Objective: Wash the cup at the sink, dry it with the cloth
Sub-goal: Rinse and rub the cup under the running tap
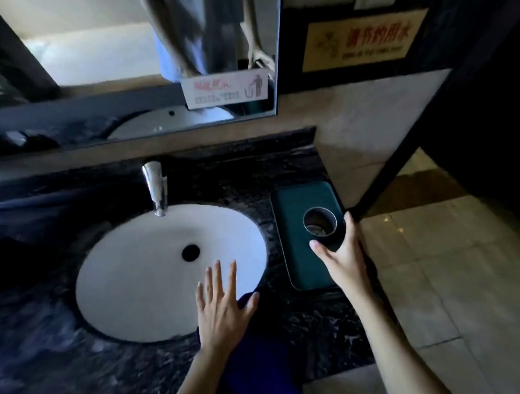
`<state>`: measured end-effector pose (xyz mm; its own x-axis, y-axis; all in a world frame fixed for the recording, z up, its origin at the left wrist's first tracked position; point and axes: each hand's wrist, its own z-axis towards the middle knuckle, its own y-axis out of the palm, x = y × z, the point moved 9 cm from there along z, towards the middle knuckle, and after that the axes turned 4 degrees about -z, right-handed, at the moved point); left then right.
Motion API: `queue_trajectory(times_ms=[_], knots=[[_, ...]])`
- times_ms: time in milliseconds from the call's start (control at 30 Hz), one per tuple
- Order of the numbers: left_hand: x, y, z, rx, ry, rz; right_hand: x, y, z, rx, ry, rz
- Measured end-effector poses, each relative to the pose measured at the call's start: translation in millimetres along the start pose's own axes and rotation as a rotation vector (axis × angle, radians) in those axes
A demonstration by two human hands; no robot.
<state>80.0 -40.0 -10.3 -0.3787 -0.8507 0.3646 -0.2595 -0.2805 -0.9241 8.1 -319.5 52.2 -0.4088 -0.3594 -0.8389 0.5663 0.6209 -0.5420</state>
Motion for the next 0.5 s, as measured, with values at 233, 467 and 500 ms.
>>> queue_trajectory(times_ms=[233, 467, 500], knots=[[-23, 38, -18, -0.097, -0.061, 0.116, 26, 24, 28, -0.075, 0.046, 0.048], [-22, 45, -14, -0.089, -0.061, 0.147, 41, 27, 38, -0.072, 0.018, 0.051], [-23, 46, -14, -0.092, -0.065, 0.143, 41, 27, 39, -0.077, 0.004, 0.058]])
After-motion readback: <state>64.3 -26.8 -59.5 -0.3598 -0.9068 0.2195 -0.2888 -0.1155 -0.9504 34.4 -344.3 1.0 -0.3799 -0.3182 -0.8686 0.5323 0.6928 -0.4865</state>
